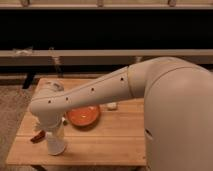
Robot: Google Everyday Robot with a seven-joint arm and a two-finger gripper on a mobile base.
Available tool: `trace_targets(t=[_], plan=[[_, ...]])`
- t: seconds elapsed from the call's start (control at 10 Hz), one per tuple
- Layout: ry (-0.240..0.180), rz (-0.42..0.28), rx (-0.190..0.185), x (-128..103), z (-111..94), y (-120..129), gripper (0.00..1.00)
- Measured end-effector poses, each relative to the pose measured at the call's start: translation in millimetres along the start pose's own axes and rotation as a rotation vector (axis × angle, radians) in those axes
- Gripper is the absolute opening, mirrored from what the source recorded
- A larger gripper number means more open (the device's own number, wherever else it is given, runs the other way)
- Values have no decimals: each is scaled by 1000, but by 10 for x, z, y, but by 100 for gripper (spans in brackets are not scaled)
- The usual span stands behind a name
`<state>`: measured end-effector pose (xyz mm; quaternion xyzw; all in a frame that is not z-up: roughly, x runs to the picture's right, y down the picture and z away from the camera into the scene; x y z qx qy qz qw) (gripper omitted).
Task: Place the ceramic cup over the eraser
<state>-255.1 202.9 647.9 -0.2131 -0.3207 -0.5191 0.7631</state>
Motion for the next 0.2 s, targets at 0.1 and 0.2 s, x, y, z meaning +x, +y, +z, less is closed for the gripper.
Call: trace_targets(t=[0.1,0.2], plan=[[-1,-3,-1,-12,6,-9,80],[-1,-3,-1,-13,5,-9,80]])
